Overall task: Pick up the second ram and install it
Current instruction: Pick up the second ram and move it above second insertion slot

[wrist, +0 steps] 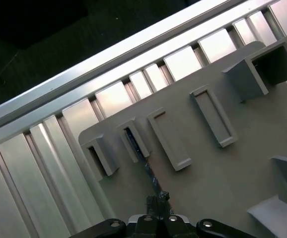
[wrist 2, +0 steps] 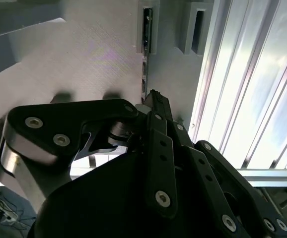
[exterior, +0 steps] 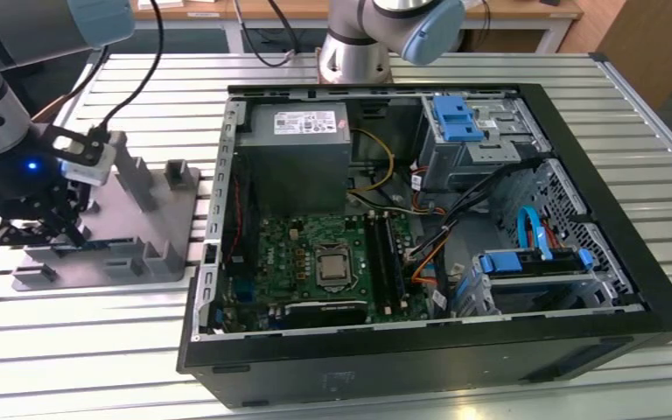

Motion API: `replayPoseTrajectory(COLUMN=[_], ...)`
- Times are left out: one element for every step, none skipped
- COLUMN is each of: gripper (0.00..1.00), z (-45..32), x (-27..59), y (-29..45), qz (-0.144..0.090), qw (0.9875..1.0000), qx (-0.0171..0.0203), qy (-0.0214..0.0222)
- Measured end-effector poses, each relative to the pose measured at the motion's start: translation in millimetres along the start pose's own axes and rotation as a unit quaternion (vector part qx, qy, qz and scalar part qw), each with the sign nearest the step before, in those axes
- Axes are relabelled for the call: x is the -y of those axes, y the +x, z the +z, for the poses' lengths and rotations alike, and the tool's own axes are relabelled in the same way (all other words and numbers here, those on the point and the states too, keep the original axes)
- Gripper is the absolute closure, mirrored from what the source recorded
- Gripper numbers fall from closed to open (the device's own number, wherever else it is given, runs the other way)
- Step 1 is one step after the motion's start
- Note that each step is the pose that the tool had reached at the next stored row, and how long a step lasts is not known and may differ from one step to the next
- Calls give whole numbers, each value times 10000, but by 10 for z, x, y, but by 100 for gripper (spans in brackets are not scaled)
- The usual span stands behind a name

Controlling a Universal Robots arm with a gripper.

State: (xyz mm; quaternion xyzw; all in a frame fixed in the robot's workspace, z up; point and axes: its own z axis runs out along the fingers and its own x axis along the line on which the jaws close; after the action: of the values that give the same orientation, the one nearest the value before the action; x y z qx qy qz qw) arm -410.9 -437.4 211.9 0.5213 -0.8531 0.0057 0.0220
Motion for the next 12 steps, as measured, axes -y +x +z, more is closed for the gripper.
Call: replayPoseTrajectory(gripper=[89, 89, 89, 89, 89, 89, 89, 89, 89, 89, 89, 89], z=[0, 0, 0, 0, 0, 0, 0, 0, 0, 0, 0, 0], x=[0, 0, 0, 0, 0, 0, 0, 0, 0, 0, 0, 0], y=[0, 0, 0, 0, 0, 0, 0, 0, 0, 0, 0, 0], qz=[-49, -98, -147, -200, -248, -297, -347, -396, -448, -497, -546, -595], qw=[10000, 10000, 9999, 9998, 9997, 9996, 9994, 9992, 9990, 9988, 9985, 9982], qx=[0, -1, -2, -2, -3, -3, -4, -5, -6, -6, -7, -7], qy=[2, 4, 6, 9, 11, 13, 15, 17, 19, 22, 24, 26])
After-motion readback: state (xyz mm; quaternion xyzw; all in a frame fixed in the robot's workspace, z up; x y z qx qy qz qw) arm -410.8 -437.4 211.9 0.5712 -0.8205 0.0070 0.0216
